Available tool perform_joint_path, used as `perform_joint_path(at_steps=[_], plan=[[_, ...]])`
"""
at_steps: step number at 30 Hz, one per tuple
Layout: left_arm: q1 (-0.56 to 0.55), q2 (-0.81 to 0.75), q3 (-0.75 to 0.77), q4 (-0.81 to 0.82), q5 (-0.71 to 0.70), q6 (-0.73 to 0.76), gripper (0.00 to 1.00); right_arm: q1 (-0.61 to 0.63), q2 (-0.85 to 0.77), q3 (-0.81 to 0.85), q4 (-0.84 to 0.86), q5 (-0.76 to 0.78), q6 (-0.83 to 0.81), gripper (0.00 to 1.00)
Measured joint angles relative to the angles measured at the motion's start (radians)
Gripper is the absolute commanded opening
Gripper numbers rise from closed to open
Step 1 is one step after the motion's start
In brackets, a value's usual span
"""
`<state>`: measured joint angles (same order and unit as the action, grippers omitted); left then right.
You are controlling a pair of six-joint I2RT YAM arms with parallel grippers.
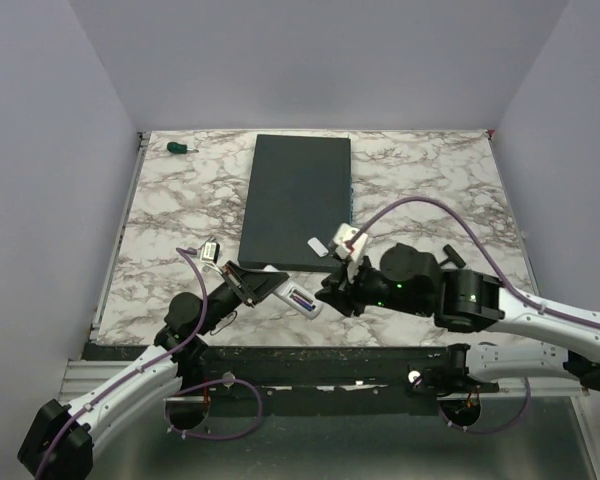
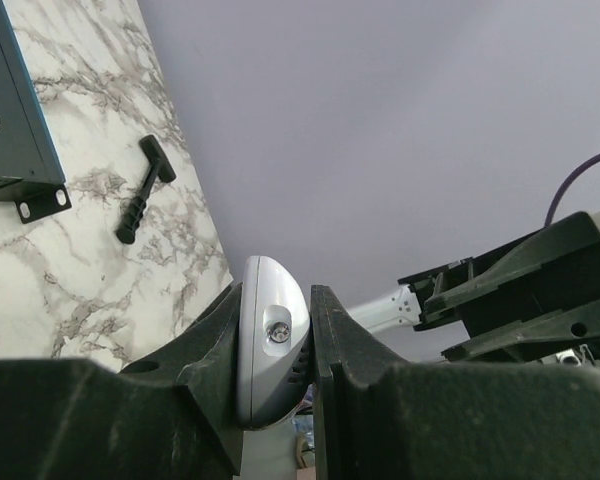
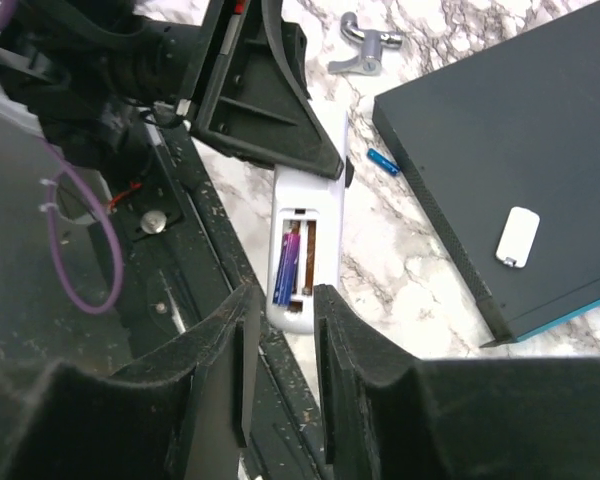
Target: Load the batteries into the remote control
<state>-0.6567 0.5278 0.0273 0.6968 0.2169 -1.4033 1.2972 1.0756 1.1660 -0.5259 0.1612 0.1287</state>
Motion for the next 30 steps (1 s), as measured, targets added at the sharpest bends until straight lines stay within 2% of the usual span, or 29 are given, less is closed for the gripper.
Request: perform_joint_path(at_steps=[2, 5, 9, 18, 30], plan=[[0.0, 0.004, 0.0, 0.0, 0.0, -0.001, 0.0, 0.0, -0.09, -0.081, 0.051, -0.006, -0.005, 0.23], [0.0, 0.016, 0.0, -0.001, 0.0, -0.004, 0.0, 0.0, -0.182, -0.173, 0.101, -0.011, 0.002, 0.21], [0.0, 0.03, 0.0, -0.005, 0.0, -0.016, 0.0, 0.0, -0.224, -0.24, 0.14, -0.018, 0.008, 0.19], [0.0, 0.026, 0.0, -0.048, -0.001, -0.034, 0.0, 0.0, -0.254, -0.34, 0.24, -0.012, 0.066, 0.17], [0.0, 0.015, 0.0, -0.072, -0.007, -0.034, 0.0, 0.0, -0.167, -0.374, 0.296, -0.001, 0.191, 0.16]])
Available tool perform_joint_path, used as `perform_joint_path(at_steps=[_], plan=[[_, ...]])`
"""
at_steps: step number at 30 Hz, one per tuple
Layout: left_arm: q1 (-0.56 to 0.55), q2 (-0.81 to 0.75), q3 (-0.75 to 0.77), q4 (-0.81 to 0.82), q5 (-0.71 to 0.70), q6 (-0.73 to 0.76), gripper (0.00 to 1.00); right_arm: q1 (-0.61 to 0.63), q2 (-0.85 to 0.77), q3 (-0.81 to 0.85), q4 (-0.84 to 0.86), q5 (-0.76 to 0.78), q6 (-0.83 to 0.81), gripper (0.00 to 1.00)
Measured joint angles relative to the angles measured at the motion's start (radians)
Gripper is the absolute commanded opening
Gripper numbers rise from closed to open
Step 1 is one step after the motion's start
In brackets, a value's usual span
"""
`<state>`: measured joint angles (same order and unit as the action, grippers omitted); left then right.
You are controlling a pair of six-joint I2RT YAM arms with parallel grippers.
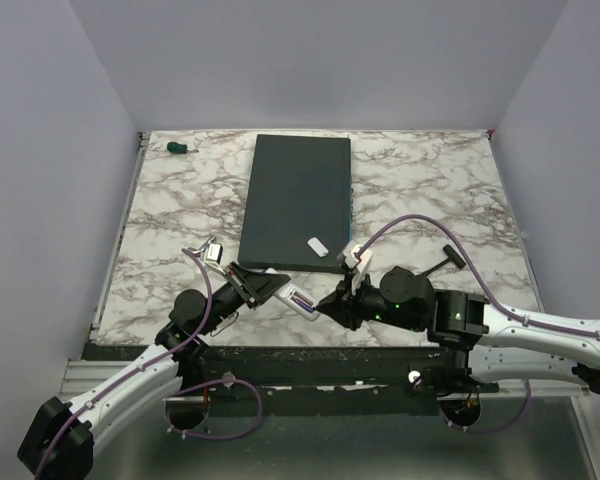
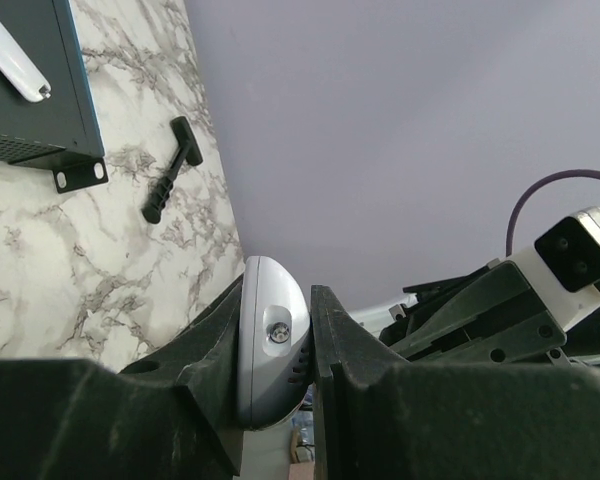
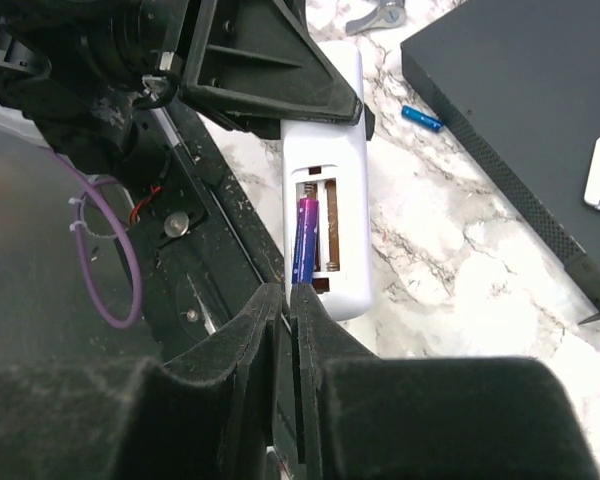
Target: Load the batteries into the remote control
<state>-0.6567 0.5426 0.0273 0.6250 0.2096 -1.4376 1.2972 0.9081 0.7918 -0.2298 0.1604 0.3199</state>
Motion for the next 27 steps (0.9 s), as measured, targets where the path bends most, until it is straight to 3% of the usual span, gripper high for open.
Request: perform_joint_path(at_steps=[27], plan=[[0.0, 0.013, 0.0, 0.0, 0.0, -0.004, 0.0, 0.0, 0.023, -0.053, 0.028, -0.052, 0.047, 0.11]])
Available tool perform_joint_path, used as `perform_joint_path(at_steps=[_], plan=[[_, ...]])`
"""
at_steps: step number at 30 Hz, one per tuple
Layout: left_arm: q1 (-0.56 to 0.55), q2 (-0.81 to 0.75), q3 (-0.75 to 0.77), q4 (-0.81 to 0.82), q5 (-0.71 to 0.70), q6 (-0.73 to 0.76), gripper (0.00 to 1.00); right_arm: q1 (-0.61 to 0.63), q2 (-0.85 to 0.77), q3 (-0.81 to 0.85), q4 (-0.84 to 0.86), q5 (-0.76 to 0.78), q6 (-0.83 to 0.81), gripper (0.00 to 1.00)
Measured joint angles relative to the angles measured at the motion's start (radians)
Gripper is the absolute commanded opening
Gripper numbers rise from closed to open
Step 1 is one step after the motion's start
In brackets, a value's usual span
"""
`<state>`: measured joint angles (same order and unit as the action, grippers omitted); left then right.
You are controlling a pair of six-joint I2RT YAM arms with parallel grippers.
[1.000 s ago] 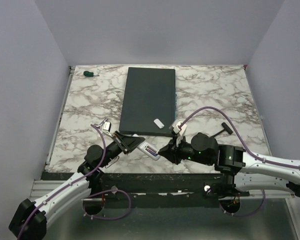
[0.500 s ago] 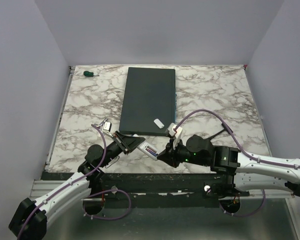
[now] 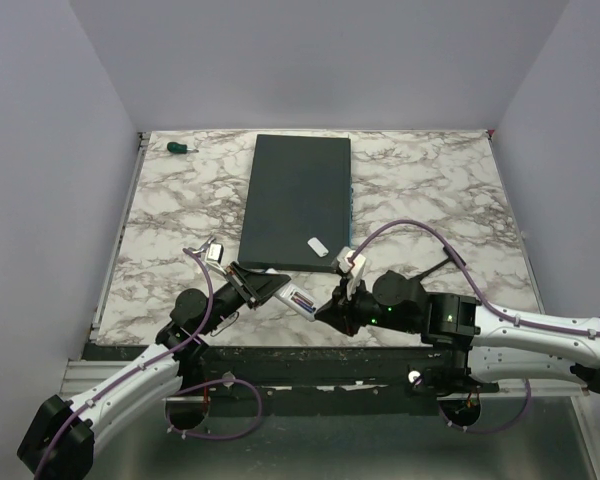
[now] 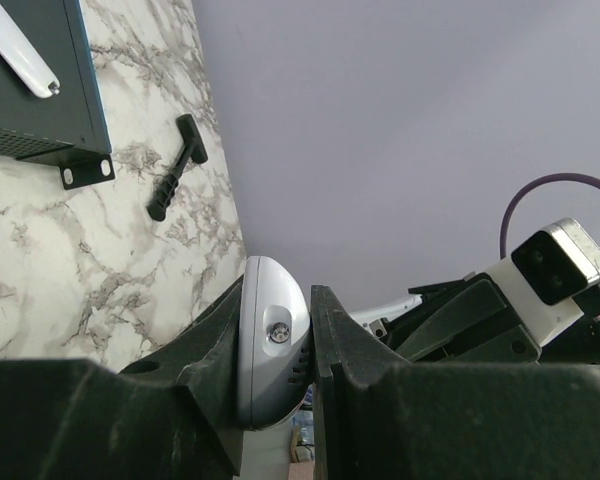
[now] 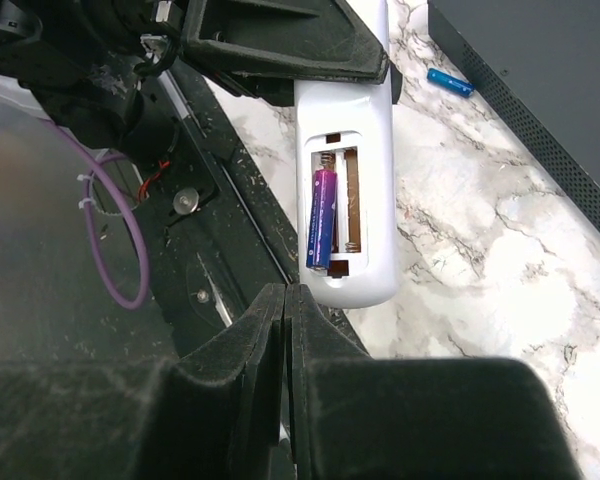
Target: Load the batteries into the remote control
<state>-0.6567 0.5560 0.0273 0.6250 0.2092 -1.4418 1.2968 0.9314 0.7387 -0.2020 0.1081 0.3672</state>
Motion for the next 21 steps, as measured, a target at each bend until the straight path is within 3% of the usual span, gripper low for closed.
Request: perform_joint_path(at_steps=[21], plan=[[0.0, 0.002, 0.0, 0.0, 0.0, 0.0, 0.0, 0.0, 0.034, -0.002, 0.022, 0.029, 0.0, 0.08]])
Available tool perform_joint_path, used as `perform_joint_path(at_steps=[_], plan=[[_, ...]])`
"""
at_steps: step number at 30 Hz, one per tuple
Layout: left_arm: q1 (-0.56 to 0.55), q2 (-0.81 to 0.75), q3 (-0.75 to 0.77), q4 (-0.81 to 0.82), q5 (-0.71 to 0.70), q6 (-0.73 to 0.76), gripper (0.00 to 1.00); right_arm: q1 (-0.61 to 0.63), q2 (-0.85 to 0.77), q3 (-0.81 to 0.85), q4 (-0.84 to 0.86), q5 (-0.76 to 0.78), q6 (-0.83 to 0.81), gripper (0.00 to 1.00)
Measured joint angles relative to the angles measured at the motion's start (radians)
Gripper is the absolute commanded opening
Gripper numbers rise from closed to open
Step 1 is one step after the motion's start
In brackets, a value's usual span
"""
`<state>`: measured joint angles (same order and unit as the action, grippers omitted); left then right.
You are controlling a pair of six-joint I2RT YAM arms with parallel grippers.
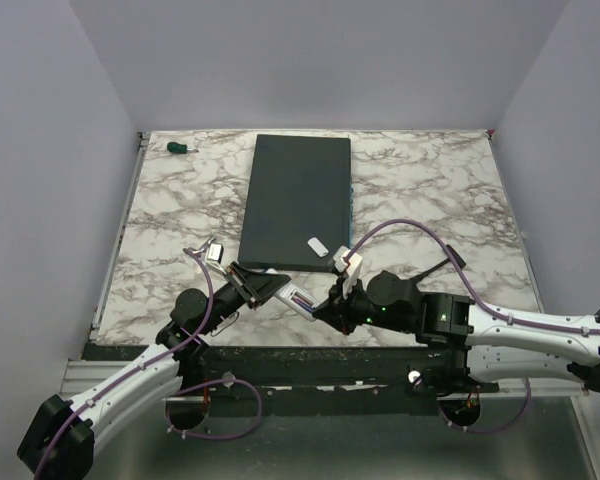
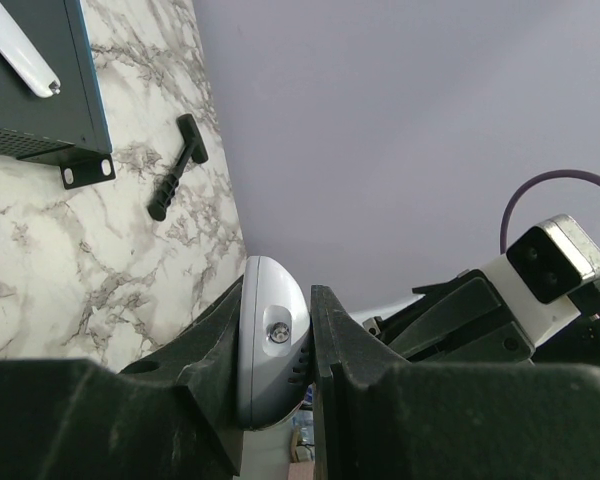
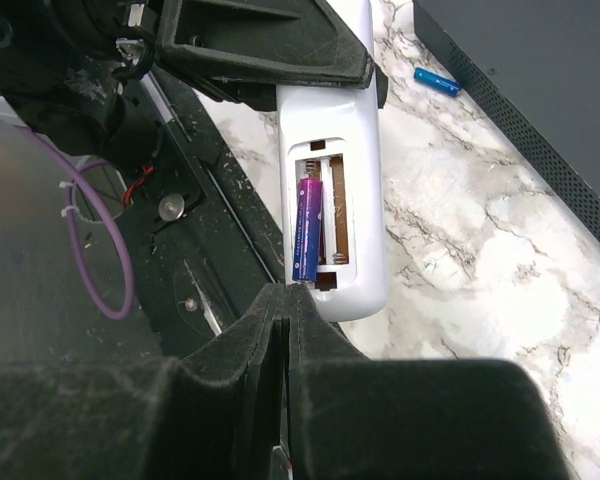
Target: Load the batteries into the remote control
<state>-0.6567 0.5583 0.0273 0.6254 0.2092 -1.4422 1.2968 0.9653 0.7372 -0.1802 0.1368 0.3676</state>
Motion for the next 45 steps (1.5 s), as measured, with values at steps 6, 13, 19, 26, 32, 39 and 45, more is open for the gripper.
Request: perform_joint_path(at_steps=[6, 13, 19, 26, 32, 39, 45], plan=[[0.0, 0.0, 0.0, 0.0, 0.0, -0.002, 0.0, 0.0, 0.005, 0.0, 0.0, 0.008, 0.0, 0.08], [0.0, 0.0, 0.0, 0.0, 0.0, -0.003, 0.0, 0.0, 0.018, 0.0, 0.001, 0.017, 0.0, 0.08], [0.0, 0.003, 0.0, 0.0, -0.001, -0.003, 0.0, 0.0, 0.024, 0.0, 0.001, 0.03, 0.0, 0.08], [0.0, 0.008, 0.0, 0.001, -0.001, -0.003, 0.0, 0.0, 0.028, 0.0, 0.004, 0.032, 0.0, 0.08], [0.0, 0.008, 0.0, 0.0, -0.002, -0.003, 0.0, 0.0, 0.039, 0.0, 0.012, 0.032, -0.001, 0.09], [0.0, 0.008, 0.0, 0.001, -0.006, -0.003, 0.0, 0.0, 0.043, 0.0, 0.02, 0.032, -0.001, 0.09], [0.0, 0.008, 0.0, 0.001, -0.008, -0.003, 0.0, 0.0, 0.045, 0.0, 0.023, 0.033, -0.001, 0.09]])
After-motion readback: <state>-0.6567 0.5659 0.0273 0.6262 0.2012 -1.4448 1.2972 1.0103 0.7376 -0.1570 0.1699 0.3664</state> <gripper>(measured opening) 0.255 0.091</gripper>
